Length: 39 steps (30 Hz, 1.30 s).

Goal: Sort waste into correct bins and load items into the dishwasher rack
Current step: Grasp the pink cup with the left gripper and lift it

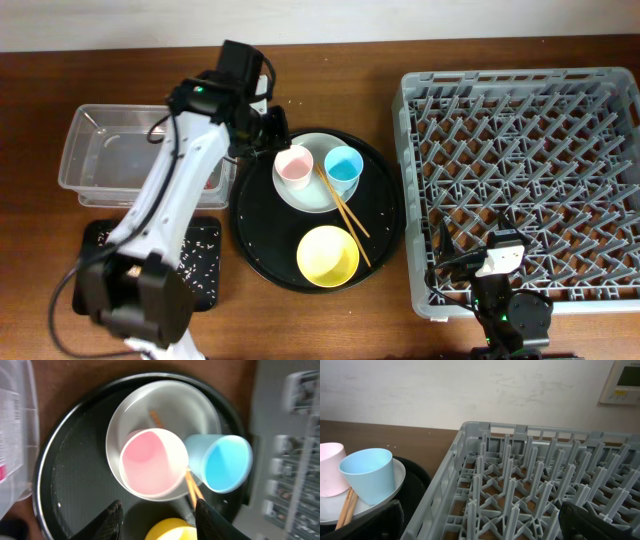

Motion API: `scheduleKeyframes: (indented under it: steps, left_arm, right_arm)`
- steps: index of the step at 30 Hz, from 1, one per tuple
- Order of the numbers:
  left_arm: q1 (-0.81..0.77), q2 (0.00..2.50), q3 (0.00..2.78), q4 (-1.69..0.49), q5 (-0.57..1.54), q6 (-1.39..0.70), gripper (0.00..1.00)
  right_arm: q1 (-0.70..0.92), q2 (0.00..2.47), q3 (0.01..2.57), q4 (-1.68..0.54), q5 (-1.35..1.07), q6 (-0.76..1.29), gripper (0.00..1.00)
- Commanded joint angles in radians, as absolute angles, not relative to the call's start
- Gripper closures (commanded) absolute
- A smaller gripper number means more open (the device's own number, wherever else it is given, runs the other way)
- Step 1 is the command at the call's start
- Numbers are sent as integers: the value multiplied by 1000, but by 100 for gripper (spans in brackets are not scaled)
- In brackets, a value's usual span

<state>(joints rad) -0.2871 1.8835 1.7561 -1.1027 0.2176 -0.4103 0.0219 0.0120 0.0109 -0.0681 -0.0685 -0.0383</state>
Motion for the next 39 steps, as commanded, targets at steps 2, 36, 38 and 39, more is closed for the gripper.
scheduleKeyframes:
  steps: [2,36,38,39]
  left_arm:
    - [-288,1974,1765,-1093,201,-388,54]
    - [-321,2157,1765,-1118,79,-387,100]
    - [-316,2156,1768,-1124,78,-387,100]
    - [-313,2153,1768,-1124,78,-387,99]
  right_arm:
    - [19,6,6,-72,-70,-45,2]
    - [19,6,6,-72,-67,-45,2]
    - [19,6,6,-72,-67,-45,2]
    - [19,6,6,-72,-67,-45,2]
